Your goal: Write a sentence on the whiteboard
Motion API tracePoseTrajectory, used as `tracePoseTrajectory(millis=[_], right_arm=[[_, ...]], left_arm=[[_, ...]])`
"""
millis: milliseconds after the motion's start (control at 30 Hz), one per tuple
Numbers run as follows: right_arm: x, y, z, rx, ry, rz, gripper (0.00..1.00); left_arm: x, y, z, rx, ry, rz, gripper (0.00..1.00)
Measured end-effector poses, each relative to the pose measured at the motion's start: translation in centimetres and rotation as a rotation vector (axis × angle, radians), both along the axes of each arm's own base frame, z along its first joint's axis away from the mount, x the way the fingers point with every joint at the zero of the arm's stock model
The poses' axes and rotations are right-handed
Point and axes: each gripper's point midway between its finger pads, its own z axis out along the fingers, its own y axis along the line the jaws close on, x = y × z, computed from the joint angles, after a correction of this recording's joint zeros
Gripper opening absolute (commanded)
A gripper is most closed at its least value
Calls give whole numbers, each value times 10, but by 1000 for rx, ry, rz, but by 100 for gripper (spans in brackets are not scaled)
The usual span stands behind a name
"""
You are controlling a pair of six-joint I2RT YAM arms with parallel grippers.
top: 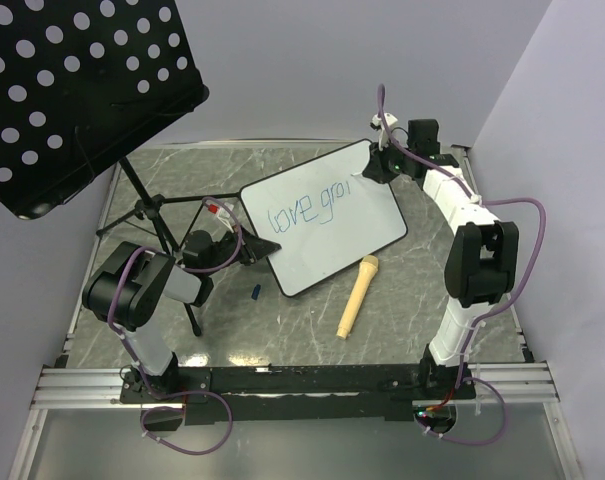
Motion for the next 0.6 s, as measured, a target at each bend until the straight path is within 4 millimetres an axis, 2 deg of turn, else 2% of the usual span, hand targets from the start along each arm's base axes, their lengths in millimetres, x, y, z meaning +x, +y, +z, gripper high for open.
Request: tracePoseTrajectory(millis=[200,600], right_arm=[[-4,0,-6,7,8,7,0],[-41,4,-26,29,75,44,0]], left_arm=[[0,0,0,-4,9,1,1],[0,0,-1,-10,24,3,1]])
